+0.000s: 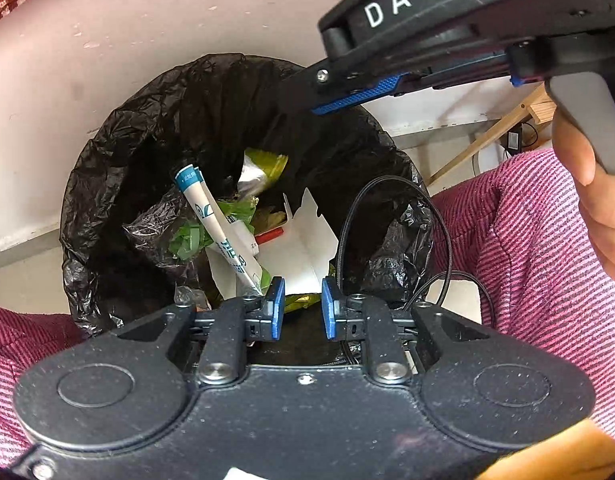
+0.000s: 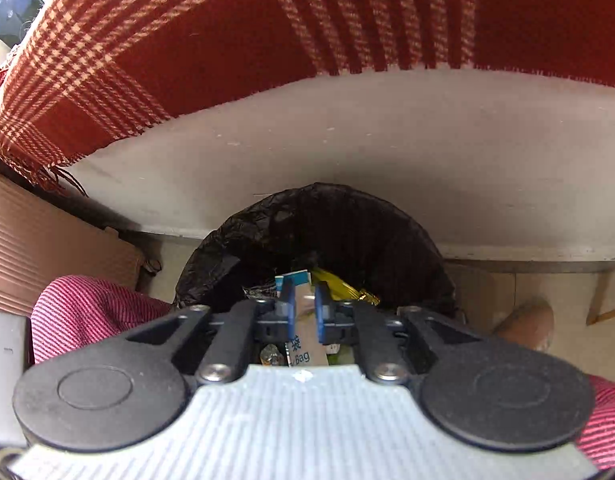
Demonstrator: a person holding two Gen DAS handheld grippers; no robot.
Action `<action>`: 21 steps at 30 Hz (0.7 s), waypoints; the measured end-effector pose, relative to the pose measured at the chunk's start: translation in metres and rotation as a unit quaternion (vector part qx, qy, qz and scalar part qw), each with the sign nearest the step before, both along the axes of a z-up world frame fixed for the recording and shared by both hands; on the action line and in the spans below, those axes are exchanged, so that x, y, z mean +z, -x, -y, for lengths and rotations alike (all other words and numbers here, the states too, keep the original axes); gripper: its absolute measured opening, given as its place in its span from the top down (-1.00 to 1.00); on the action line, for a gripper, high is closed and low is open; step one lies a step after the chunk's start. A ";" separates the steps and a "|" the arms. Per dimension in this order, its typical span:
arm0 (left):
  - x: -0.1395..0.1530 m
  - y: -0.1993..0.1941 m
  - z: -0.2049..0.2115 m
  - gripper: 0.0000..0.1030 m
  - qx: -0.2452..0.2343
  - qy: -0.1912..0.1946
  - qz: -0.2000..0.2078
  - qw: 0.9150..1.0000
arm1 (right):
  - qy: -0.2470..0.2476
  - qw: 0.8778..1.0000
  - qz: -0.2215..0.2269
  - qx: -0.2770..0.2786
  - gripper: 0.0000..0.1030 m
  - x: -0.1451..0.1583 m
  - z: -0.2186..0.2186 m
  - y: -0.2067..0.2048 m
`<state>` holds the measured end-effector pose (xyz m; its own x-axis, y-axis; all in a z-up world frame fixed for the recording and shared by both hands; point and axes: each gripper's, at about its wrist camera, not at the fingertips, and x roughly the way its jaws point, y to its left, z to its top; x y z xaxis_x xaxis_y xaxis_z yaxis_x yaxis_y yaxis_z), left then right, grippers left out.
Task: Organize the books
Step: 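Open the left tool over the bin, then open the right tool to drop the foil, then bring both tools back over the blanket toward the white paper items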
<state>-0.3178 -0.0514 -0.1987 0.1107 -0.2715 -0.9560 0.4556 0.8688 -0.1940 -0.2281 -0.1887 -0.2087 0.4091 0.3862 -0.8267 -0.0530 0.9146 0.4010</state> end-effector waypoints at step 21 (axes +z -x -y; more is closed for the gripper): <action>0.123 -0.023 -0.021 0.22 0.009 0.040 0.174 0.984 | -0.018 0.987 0.158 -0.025 0.11 0.125 0.054 0.025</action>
<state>-0.2948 -0.0306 -0.0753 0.4333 -0.3395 -0.8348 0.4919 0.8653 -0.0966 -0.2530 -0.2423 -0.0832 0.6633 0.3860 -0.6411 -0.1364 0.9047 0.4036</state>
